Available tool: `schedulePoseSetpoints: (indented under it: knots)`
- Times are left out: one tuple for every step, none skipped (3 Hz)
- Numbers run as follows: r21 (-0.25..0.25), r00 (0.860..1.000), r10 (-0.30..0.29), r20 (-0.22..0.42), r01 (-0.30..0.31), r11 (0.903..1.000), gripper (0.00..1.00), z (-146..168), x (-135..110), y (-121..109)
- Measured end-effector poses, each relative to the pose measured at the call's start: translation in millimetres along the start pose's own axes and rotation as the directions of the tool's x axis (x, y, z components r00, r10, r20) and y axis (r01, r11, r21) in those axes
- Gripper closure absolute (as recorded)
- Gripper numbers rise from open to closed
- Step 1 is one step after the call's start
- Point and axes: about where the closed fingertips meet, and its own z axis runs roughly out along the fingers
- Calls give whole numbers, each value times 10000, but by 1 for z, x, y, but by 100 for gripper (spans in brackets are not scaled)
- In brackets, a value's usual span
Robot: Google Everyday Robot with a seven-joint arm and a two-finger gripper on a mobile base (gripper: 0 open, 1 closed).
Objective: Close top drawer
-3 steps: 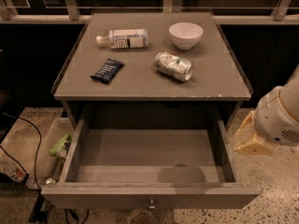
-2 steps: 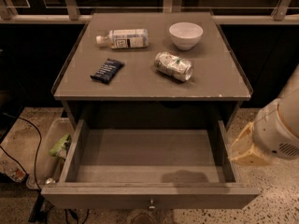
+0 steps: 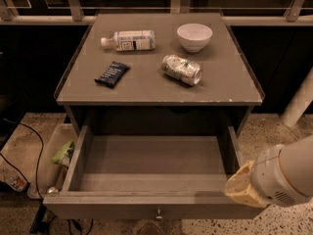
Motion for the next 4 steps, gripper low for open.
schedulePoseSetpoints:
  knots:
    - [233,9980,55,637,-70,9997,100,26,4,3]
    - [401,9950,-37,997,-3,9992,100,50,14,6]
    - [205,9947,-345,973,326,9993,100,67,27,25]
    - [-58,9947,-515,893,523,9986,100,84,37,44]
